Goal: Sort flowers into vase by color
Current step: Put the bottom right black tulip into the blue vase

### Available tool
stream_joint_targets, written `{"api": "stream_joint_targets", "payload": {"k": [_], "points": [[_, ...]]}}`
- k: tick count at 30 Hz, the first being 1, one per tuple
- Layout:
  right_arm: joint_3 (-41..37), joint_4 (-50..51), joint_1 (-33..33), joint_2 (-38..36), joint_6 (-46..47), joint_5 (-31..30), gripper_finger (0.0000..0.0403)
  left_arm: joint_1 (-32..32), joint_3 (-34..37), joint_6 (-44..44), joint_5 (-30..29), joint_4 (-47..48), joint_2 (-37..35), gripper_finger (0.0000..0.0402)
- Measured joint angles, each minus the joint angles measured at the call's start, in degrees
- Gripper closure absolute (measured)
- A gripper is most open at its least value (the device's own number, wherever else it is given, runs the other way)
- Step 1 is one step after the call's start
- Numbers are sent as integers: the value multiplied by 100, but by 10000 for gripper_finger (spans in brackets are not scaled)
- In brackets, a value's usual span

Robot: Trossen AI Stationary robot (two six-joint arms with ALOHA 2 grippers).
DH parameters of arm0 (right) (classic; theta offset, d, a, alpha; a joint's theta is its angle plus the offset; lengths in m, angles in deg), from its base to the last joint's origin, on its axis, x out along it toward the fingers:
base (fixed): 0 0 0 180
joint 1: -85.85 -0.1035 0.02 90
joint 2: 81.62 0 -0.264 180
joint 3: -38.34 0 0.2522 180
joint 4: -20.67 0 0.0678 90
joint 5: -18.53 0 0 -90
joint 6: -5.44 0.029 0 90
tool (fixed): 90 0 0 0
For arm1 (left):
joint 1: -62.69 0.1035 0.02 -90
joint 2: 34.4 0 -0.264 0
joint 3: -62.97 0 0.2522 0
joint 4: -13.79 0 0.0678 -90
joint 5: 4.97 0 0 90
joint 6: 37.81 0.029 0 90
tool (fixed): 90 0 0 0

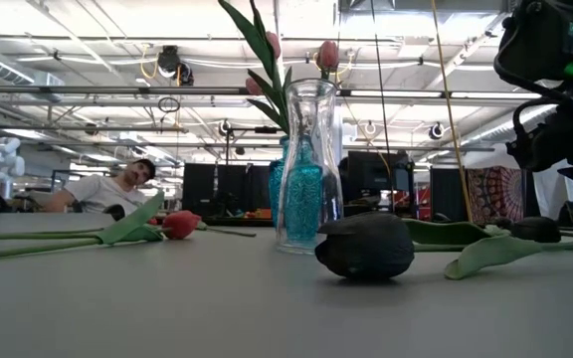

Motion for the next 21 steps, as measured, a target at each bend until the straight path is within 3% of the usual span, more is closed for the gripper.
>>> {"api": "stream_joint_targets", "payload": {"k": [21], "points": [[0, -3, 0, 0, 77, 16, 378, 2, -1, -9, 0, -2, 2, 288]]}}
